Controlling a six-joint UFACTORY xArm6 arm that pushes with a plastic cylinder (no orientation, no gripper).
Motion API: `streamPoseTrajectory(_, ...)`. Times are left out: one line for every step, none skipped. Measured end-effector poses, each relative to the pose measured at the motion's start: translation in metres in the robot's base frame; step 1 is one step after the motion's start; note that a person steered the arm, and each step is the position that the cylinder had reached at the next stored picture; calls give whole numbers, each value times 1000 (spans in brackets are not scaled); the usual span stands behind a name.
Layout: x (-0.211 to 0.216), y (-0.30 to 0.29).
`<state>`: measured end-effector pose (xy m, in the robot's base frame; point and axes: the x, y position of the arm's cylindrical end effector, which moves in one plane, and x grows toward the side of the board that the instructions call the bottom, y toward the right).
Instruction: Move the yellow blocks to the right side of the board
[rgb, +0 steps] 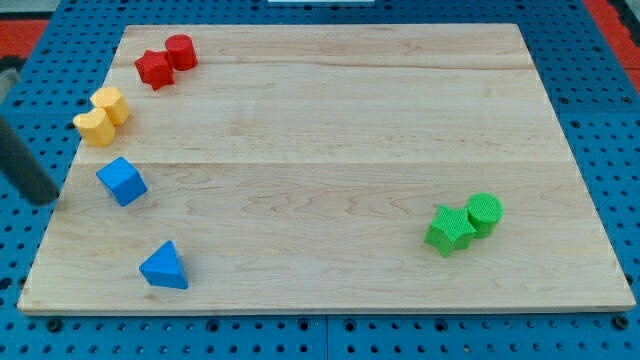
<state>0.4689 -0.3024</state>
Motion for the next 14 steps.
streamPoseTrajectory(-53, 8)
streamPoseTrajectory(-61, 8)
streamPoseTrajectory(-74, 6)
streamPoseTrajectory(-76, -1)
streamPoseTrajectory(-84, 36)
streamPoseTrajectory(-90, 54)
streamPoseTrajectory(-94, 67)
streamPoseTrajectory(-105, 81)
streamPoseTrajectory(-113, 127)
streamPoseTrajectory(-120, 187)
streamPoseTrajectory(-122, 148)
streamPoseTrajectory(-147, 169)
streamPoseTrajectory(-153, 224)
streamPoseTrajectory(-120, 292)
